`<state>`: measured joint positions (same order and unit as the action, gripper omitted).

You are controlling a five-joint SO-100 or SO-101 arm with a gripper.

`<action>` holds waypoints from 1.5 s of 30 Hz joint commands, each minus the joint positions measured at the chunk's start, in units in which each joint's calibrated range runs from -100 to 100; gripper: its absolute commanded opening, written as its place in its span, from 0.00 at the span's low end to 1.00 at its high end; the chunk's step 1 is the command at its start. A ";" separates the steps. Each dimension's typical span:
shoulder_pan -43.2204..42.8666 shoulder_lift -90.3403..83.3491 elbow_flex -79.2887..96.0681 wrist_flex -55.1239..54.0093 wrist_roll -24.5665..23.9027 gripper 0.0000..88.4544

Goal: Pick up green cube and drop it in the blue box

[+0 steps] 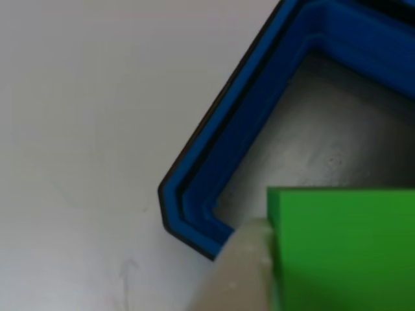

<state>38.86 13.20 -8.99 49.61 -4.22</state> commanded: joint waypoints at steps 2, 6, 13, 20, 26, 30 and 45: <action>1.98 1.85 -4.11 -3.50 0.10 0.02; 2.67 4.53 -4.11 -6.92 0.10 0.02; 4.27 8.04 -4.02 -13.28 0.10 0.02; 4.35 8.46 -4.02 -13.37 0.10 0.02; 4.50 8.12 -3.66 -13.37 -0.20 0.02; 4.81 8.04 -3.66 -13.37 -0.20 0.02; 5.04 7.70 -4.02 -13.20 -0.20 0.02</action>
<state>43.26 22.39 -8.99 37.77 -4.27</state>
